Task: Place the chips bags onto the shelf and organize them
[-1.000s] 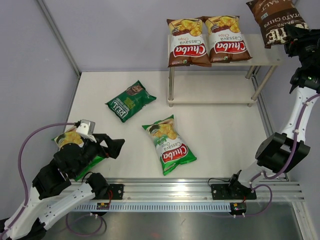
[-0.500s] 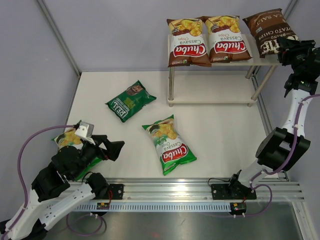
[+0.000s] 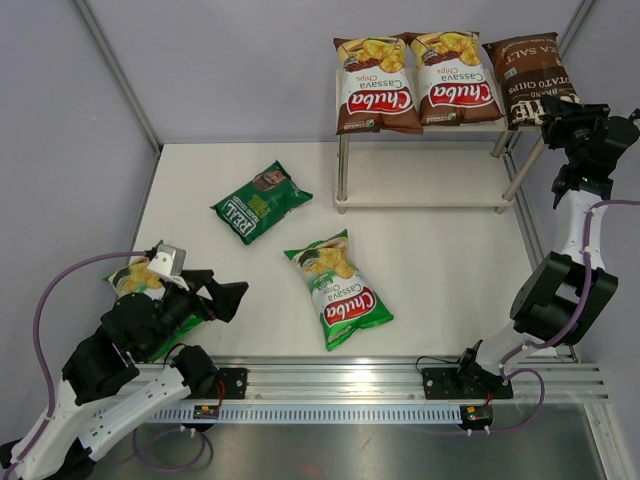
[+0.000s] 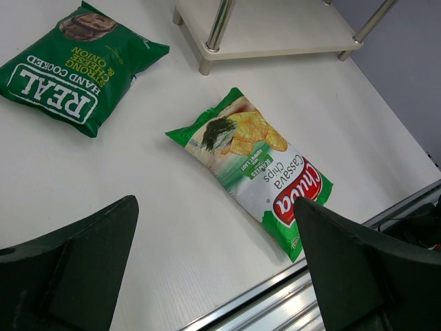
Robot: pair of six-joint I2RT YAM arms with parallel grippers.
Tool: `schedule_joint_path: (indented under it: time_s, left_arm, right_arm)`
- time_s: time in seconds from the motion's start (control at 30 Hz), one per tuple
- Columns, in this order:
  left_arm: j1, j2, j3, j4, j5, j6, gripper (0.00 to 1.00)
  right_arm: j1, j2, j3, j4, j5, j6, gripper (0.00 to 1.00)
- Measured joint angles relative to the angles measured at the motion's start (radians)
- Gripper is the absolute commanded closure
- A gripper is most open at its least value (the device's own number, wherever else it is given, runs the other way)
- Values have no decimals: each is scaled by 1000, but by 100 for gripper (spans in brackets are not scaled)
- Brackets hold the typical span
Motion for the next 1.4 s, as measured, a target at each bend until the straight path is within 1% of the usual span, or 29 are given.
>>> schedule_joint_path:
  time_s: [0.2,0.27,0.4,0.63,0.7,0.77,0.8,0.87,0.9,0.93,1.0,1.17,1.23,1.3,1.4]
  left_arm:
    - [0,0,0,0,0,0,1]
    - [0,0,-1,0,0,0,1]
    - [0,0,-9,1,0,0,1]
    - [0,0,-12,1,0,0,1]
    - [0,0,-13,1,0,0,1]
    - [0,0,-13,1,0,0,1]
    - [0,0,-13,1,0,0,1]
    - [0,0,-13,1,0,0,1]
    - [0,0,-13,1,0,0,1]
    - [0,0,-13,1,0,0,1]
    - [0,0,-13,1,0,0,1]
    - [0,0,-13,1,0,0,1]
    - [0,0,-13,1,0,0,1]
    - [0,0,-13,1,0,0,1]
    - [0,0,-13,1,0,0,1]
  right_arm:
    - [22,-8,-7,8,10,3,61]
    - [26,-8,-7,7,10,3,59]
    - [29,-8,-6,4,15,2,59]
    - [58,-8,8,-34,40,-11,56]
    - [68,-8,12,-40,49,-13,52]
    - [74,-9,14,-41,57,-16,46]
    - [76,-12,14,-43,64,-19,46]
    - [79,-17,15,-47,74,-24,42]
    - [80,-18,17,-48,76,-27,34]
    - [80,-18,22,-47,76,-27,32]
    - [82,-23,32,-60,82,-44,29]
    - [83,-31,76,-158,108,-100,19]
    - [83,-37,100,-213,129,-139,11]
    - [83,-47,123,-269,147,-181,10]
    - [83,-52,163,-360,164,-244,11]
